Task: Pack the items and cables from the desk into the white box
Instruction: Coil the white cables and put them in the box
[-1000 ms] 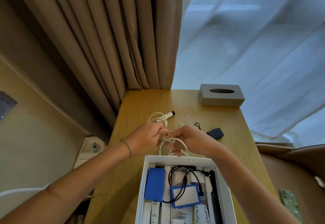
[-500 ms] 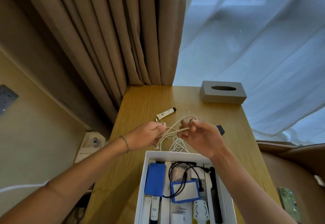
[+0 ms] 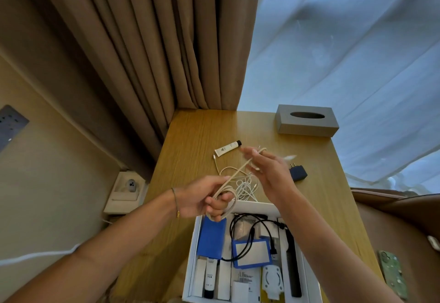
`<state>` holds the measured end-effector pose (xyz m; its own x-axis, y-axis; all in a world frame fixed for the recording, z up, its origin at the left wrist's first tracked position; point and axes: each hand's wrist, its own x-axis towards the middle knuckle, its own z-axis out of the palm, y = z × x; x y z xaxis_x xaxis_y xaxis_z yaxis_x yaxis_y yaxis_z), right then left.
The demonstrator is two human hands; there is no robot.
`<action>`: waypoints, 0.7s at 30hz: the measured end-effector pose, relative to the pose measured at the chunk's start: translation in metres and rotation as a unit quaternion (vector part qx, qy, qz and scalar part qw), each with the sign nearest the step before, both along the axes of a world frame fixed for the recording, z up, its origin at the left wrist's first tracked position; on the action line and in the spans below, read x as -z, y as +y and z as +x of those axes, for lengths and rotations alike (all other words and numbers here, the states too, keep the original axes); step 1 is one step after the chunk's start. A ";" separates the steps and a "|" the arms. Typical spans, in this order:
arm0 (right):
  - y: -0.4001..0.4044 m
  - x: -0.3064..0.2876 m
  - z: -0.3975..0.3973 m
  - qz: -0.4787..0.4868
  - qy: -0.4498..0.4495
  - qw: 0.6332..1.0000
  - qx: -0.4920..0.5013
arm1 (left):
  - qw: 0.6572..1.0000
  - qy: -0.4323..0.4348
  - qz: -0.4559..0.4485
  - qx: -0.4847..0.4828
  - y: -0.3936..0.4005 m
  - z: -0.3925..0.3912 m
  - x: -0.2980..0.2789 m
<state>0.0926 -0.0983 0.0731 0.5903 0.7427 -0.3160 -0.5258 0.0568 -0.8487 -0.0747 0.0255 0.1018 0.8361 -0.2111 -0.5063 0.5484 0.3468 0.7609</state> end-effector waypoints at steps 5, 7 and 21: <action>0.000 0.009 -0.006 -0.121 0.184 0.975 -0.041 | 0.993 -0.096 -0.004 -0.066 0.000 0.005 -0.009; 0.001 0.014 -0.010 -0.165 0.174 0.969 -0.052 | 0.986 -0.116 0.007 -0.117 -0.002 0.006 -0.011; -0.008 0.016 -0.035 0.005 0.130 0.991 0.029 | 0.813 -0.116 -0.085 -0.564 0.031 0.035 -0.014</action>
<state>0.0579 -0.1063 0.0576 0.5317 0.7142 -0.4552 -0.7220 0.1013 -0.6845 -0.0400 0.0564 0.1153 0.6147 0.7066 -0.3505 -0.3443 0.6402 0.6867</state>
